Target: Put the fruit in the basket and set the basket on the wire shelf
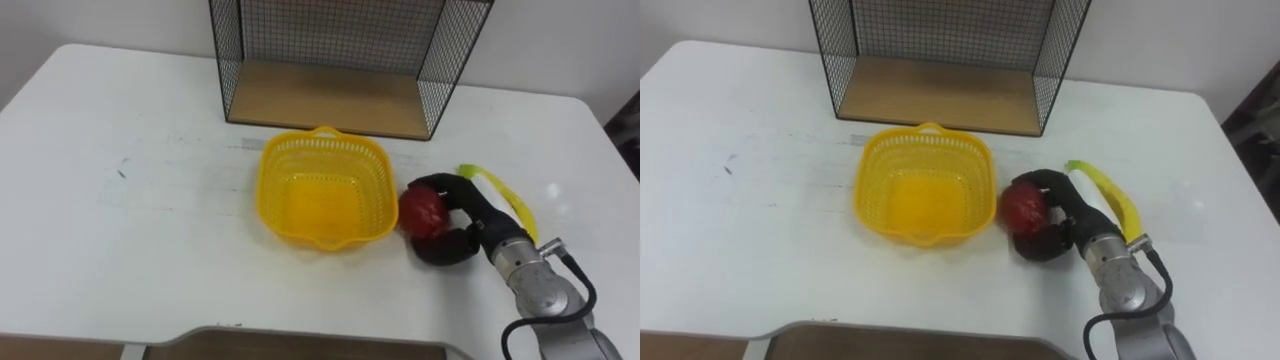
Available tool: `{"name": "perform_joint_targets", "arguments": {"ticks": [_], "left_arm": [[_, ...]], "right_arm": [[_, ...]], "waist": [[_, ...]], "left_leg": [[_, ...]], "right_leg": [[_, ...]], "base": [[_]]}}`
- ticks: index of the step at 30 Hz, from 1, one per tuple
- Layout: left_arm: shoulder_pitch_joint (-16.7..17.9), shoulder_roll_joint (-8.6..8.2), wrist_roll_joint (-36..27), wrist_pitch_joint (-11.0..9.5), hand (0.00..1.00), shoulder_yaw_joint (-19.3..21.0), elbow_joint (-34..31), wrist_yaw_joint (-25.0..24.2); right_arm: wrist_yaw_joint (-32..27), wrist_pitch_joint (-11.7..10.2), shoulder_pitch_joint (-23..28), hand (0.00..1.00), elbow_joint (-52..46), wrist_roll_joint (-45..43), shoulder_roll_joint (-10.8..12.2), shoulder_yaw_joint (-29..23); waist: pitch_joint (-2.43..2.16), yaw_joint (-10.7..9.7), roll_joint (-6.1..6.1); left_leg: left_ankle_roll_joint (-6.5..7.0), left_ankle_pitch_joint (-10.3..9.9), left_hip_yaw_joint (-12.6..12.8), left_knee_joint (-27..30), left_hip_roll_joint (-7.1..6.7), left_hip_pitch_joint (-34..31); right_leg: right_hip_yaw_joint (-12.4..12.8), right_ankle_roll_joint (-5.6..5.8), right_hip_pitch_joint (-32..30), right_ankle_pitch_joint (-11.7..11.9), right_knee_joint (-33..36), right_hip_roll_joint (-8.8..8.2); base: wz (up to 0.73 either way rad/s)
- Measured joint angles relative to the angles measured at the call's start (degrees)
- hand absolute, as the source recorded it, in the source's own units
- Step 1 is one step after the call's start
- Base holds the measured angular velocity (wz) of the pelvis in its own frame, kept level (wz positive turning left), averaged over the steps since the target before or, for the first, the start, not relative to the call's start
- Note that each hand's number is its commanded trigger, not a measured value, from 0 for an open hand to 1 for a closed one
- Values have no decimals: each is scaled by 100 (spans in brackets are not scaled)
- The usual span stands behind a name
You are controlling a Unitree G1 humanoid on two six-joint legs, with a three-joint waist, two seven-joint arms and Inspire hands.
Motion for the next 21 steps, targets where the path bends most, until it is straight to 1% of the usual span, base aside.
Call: {"name": "perform_joint_targets", "arguments": {"ticks": [4, 7, 15, 16, 21], "left_arm": [[2, 0, 0, -5, 0, 2, 10, 0], [-6, 0, 0, -5, 0, 2, 19, 0], [-12, -2, 6, -4, 0, -1, 24, -1], [-12, -1, 5, -3, 0, -2, 25, -1], [-12, 10, 0, -3, 0, 0, 26, -1]], "right_arm": [[-46, -12, -25, 100, 94, -63, 2, 7], [-50, -56, -4, 100, 95, -60, 3, 8], [-126, -57, 10, 100, 100, -29, 12, 8], [-137, -57, 14, 100, 100, -11, 11, 9], [-141, -52, 20, 100, 23, 55, 8, 9]], "waist": [[-8, 72, -8], [-15, 67, -16], [-22, 70, -21], [-39, 69, -47], [-42, -10, -49]], "left_leg": [[0, 0, -2, 21, -3, -17], [-1, 0, -3, 36, -2, -27], [-1, 0, -6, 38, -2, -39], [-1, 0, -5, 38, -2, -39], [-1, 0, -7, 36, 0, -47]], "right_leg": [[-3, -1, 0, 1, 2, -3], [-6, -4, 5, 4, 9, -3], [-12, -4, 4, 4, 5, -5], [-12, -4, 4, 5, 5, -6], [-12, -2, 1, 5, 5, -6]], "base": [[0], [0], [0], [0], [0]]}}
